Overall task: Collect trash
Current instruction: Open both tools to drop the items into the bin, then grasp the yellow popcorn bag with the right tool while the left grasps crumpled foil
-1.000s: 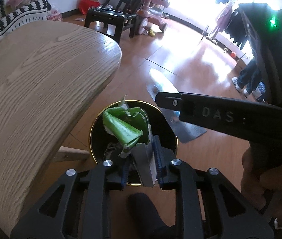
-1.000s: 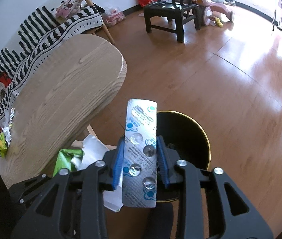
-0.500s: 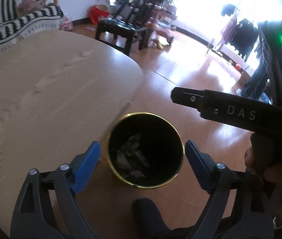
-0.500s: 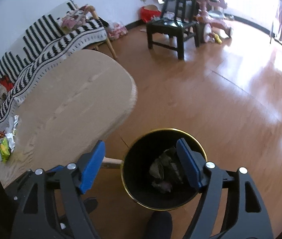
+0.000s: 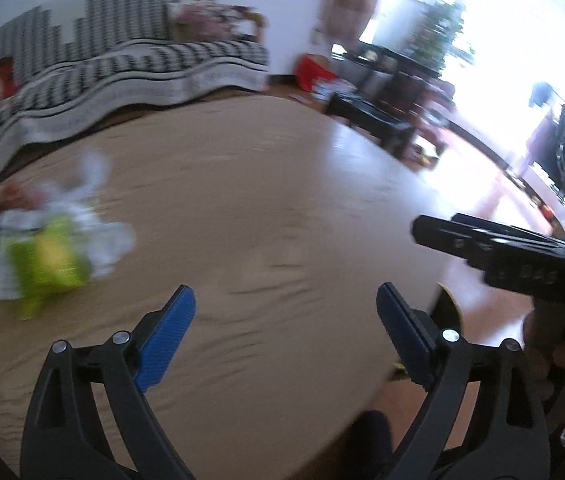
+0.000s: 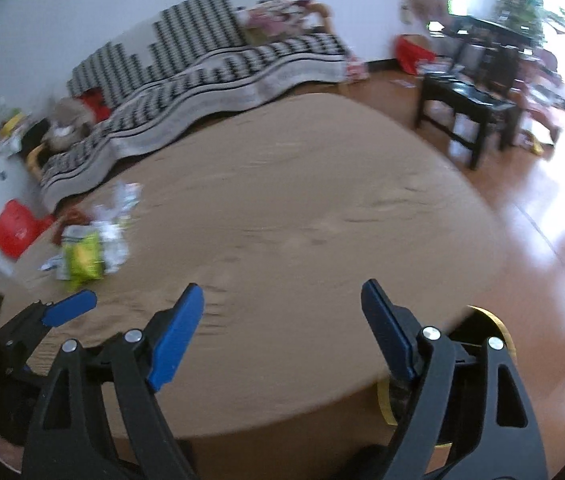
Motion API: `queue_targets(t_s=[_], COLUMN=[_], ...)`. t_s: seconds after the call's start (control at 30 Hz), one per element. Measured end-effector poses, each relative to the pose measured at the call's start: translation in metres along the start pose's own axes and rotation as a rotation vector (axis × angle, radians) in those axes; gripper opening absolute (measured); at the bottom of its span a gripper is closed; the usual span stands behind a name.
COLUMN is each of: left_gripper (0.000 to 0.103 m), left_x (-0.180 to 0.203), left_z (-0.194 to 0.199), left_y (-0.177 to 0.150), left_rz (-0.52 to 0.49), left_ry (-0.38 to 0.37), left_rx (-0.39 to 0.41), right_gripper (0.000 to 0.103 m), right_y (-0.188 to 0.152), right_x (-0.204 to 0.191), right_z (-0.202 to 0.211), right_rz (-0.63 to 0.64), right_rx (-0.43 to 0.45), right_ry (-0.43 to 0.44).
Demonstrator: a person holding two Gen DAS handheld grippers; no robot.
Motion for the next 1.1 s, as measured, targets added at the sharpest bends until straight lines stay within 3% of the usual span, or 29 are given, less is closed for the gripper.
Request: queue_targets(t_s=[0.37,0.63,0.87,1.1], left_gripper=[0.089,0.089,0.089,0.085], left_x=[-0.173,-0.269,-0.314,-0.312], left_z=[0.067,0.090,0.065,0.025], left_y=[0.018,0.024,0.037,0.060], left_rz=[0.196,0.323,0.402,0.249], left_ry=[0.195,0.299,0.332,0.315], left_rx=[0.114,0.157,0.141,0.105], right_gripper=[0.078,0.078,0.078,0.078], right_y=[0.046,0.053,0.056,0.058], right_x=[-0.169,-0.246,-0.281,-0.288], right_z=[-0.061,-0.101,-0.139,-0.175], right_rz=[0.169,0.248,0.293,0.331], right_rx=[-0.020,-0.056,-0.087,-0.105], right_ry=[0.198,0.267,0.254,0.219])
Point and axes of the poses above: each gripper's, at about its wrist camera, not at the fingertips, and z roughly against the way its jaws point, x to its right, y to its top, the point moved 5 cm from there along -z, roughly the way its jaws point, and after that the axes turned 14 degrees about z, right-handed, at the moved point
